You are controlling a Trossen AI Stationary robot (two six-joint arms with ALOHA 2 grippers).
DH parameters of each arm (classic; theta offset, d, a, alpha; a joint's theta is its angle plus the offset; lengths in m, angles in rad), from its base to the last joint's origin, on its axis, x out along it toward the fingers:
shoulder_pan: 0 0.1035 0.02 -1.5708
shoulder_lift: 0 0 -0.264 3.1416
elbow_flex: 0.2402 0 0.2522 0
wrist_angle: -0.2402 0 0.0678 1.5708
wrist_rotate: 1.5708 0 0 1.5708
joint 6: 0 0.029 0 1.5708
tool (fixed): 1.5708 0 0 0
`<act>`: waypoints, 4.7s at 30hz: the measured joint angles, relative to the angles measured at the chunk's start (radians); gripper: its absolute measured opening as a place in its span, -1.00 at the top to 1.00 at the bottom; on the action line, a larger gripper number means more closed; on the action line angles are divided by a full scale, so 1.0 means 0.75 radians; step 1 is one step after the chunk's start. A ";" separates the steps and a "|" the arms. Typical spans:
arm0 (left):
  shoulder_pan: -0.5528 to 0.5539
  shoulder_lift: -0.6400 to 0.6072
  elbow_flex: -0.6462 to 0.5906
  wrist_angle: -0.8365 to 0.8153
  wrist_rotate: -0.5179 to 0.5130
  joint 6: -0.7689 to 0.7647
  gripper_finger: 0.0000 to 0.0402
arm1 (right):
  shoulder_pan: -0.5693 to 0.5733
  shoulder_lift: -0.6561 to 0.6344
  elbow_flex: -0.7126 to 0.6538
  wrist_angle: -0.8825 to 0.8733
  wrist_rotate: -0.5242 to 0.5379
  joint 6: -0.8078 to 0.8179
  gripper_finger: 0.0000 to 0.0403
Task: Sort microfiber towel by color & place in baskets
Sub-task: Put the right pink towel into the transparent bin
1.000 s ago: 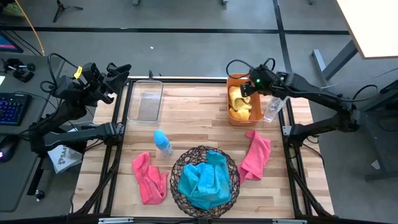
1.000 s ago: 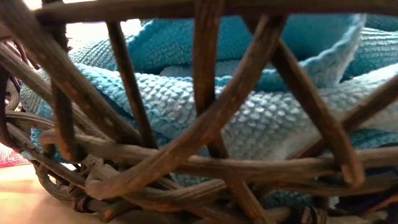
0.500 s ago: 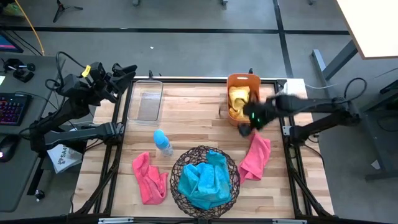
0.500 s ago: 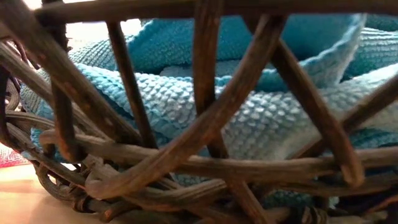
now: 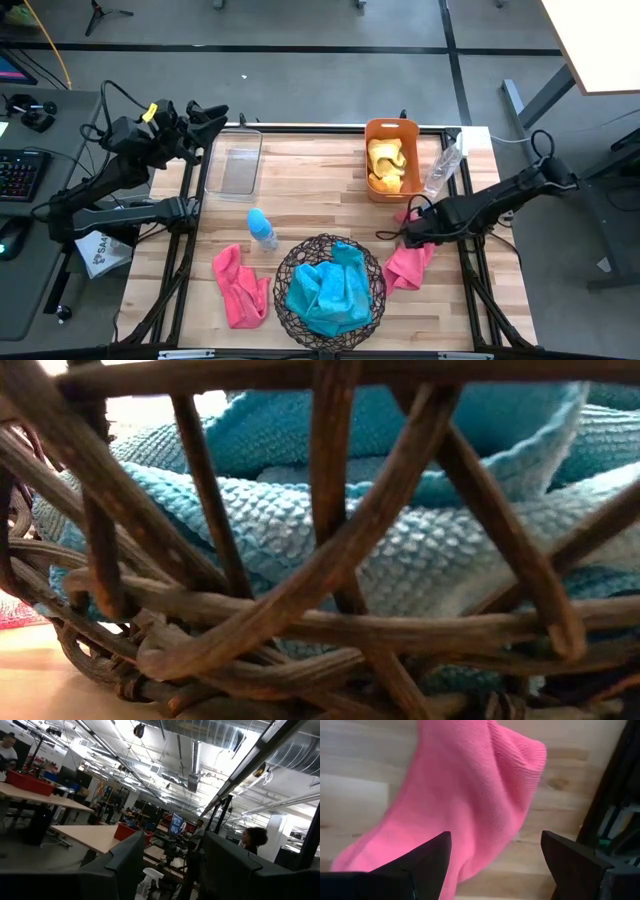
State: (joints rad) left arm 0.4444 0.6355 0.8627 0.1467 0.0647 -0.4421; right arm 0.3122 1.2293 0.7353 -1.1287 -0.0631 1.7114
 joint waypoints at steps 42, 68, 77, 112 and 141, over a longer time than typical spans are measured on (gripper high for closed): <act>0.000 -0.001 0.154 -0.025 -0.001 0.163 0.03 | -0.696 0.321 0.797 1.550 0.550 -1.574 1.00; 0.000 -0.001 0.154 -0.004 -0.001 0.222 0.03 | -0.726 1.717 2.093 1.790 0.043 -1.409 1.00; 0.000 -0.001 0.154 -0.066 0.003 0.221 0.03 | -0.722 1.790 2.105 1.599 -0.002 -1.391 0.60; 0.000 -0.016 0.155 -0.049 0.005 0.103 0.03 | -0.787 1.566 2.140 1.686 -0.179 -1.564 -0.72; 0.000 -0.003 0.155 0.011 -0.001 -0.104 0.03 | -0.740 1.603 2.142 1.181 -0.370 -1.620 -0.72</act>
State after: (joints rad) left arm 0.4444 0.6334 0.9787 0.1549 0.0639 -0.5201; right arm -0.2424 2.4318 2.3417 -0.2433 -0.3403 0.4961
